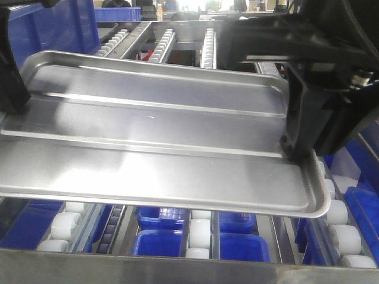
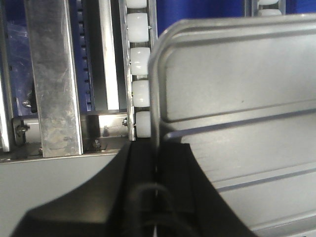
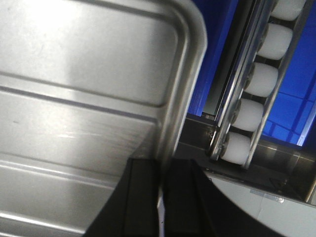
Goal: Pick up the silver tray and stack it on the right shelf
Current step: 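Lift the silver tray off the shelf with both grippers, then hold the tray level with both grippers while the base drives to another shelf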
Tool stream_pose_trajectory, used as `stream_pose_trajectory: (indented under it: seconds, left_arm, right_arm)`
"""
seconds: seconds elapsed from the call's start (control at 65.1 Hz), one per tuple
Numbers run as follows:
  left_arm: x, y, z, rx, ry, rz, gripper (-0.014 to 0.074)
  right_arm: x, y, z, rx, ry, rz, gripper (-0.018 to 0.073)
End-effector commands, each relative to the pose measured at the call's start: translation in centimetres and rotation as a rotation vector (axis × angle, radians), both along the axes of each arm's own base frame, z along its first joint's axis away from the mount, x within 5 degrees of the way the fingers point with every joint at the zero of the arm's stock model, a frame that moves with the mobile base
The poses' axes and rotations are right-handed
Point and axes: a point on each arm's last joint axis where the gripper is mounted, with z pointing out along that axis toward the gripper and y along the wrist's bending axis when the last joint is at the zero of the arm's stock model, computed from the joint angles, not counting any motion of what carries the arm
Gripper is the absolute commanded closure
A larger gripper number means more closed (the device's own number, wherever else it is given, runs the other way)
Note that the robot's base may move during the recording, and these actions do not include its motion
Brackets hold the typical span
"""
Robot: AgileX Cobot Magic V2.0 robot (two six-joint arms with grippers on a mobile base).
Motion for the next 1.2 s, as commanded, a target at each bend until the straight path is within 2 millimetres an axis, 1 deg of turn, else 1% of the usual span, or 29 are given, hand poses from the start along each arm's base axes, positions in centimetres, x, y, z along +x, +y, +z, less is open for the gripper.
stream_pose_trajectory:
  seconds: [0.0, 1.182]
  left_arm:
    - [-0.15, -0.2, 1.32, -0.03, -0.054, -0.036, 0.0689]
    - [-0.15, -0.2, 1.32, -0.03, -0.054, -0.036, 0.0689]
  right_arm:
    - [0.15, -0.02, 1.78, 0.039, -0.097, 0.044, 0.0503]
    - [0.15, -0.02, 1.78, 0.039, -0.097, 0.044, 0.0503]
